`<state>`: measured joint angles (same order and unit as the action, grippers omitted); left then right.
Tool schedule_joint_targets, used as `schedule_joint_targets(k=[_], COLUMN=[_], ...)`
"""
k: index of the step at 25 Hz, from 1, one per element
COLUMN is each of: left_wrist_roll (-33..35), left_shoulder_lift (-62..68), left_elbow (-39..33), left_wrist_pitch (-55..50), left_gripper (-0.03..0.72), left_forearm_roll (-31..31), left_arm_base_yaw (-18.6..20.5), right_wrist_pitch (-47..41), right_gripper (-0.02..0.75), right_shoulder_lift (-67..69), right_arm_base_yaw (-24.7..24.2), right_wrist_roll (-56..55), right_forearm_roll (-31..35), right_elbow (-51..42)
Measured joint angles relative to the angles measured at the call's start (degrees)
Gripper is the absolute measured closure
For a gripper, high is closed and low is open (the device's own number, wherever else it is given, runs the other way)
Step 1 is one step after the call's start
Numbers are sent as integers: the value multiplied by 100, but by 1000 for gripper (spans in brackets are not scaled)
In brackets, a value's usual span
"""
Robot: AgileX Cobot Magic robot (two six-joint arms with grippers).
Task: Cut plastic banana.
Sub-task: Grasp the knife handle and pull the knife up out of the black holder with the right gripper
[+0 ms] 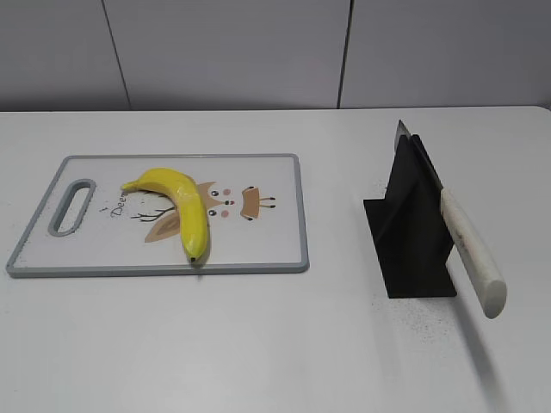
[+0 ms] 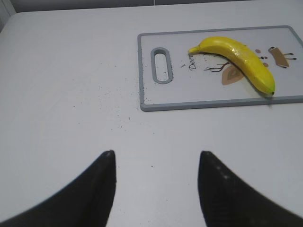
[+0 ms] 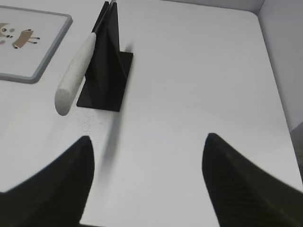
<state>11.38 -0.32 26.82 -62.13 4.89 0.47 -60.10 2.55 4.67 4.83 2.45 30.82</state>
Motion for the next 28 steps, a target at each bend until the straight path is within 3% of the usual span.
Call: schedule_joint_targets(k=[5,9,13,18,28], left_wrist_roll=[0,0,0,0,0], left_shoulder_lift=[0,0,0,0,0], left_elbow=[0,0,0,0,0], left_wrist_pitch=[0,0,0,0,0], left_gripper=[151,151,152,155,161], left_forearm_roll=[0,0,0,0,0], left_arm_base_yaw=[0,0,0,0,0], right_wrist_pitch=[-347,-351,-266,-256,-91], right_gripper=[199,202,202,204,232], right_shoulder_lift=[1570,2834,4038,5502,8128], right_arm_base_yaw=[0,197,883,1727,1779], right_wrist_roll=[-6,-53,-291,-859,-1559], right_forearm_roll=[40,471,651,305,137], right_elbow=[657,1209,1589,2284,2985])
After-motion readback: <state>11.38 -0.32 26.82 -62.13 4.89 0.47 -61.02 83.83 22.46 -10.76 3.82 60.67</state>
